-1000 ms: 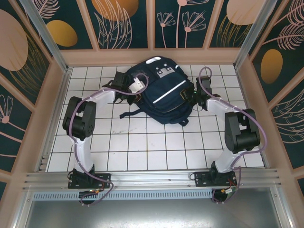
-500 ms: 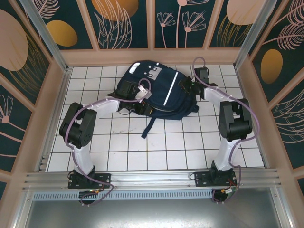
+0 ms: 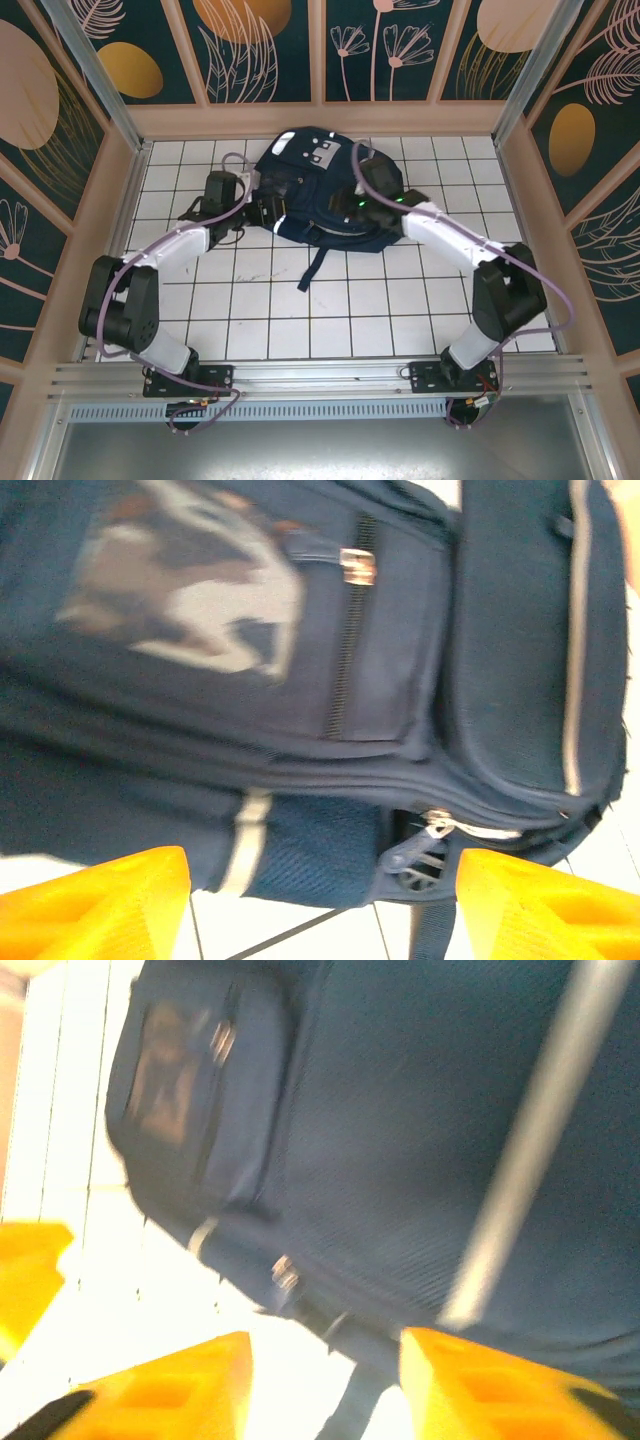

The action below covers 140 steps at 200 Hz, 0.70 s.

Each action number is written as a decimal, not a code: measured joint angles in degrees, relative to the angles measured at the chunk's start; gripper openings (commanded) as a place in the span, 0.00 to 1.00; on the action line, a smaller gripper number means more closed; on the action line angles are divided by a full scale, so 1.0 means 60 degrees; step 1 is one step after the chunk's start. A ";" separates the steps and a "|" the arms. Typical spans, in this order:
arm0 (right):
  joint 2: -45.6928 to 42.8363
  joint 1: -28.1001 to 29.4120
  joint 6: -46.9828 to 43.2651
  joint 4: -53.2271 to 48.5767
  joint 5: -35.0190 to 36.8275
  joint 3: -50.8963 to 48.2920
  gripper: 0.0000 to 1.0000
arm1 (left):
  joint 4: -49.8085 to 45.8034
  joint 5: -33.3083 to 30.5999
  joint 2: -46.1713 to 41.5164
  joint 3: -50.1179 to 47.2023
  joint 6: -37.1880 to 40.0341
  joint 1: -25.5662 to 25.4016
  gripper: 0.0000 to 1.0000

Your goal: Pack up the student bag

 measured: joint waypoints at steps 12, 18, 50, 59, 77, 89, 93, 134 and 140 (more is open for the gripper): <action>0.0368 0.0645 0.0514 0.0011 0.0066 0.0000 0.31 | 0.0018 -0.0495 -0.0368 -0.0415 -0.0470 0.0040 0.73; 0.0539 0.0863 0.0794 0.0029 0.0095 -0.0004 0.30 | 0.0018 -0.0699 -0.0535 -0.0586 -0.0674 0.0040 0.73; 0.1220 0.1304 0.2397 0.0408 0.0313 -0.0138 0.29 | 0.0062 -0.1443 -0.1224 -0.1162 -0.1596 0.0044 0.73; 0.1370 0.1304 0.2692 0.0521 0.0382 -0.0138 0.29 | 0.0087 -0.1515 -0.1290 -0.1209 -0.1774 0.0040 0.73; 0.1694 0.1300 0.3122 0.0667 0.0448 -0.0058 0.29 | 0.0222 -0.1621 -0.1315 -0.1271 -0.2051 0.0040 0.73; 0.1978 0.1297 0.3348 0.0732 0.0455 0.0087 0.31 | 0.0284 -0.1639 -0.1315 -0.1286 -0.2204 0.0040 0.72; 0.2065 0.1297 0.3417 0.0765 0.0455 0.0127 0.32 | 0.0313 -0.1639 -0.1311 -0.1286 -0.2248 0.0040 0.72; 0.2721 0.1297 0.3781 0.1107 0.0441 0.0499 0.32 | 0.0568 -0.1483 -0.1126 -0.1290 -0.2463 0.0040 0.71; 0.2790 0.1297 0.3803 0.1162 0.0441 0.0546 0.32 | 0.0572 -0.1453 -0.1086 -0.1290 -0.2477 0.0040 0.71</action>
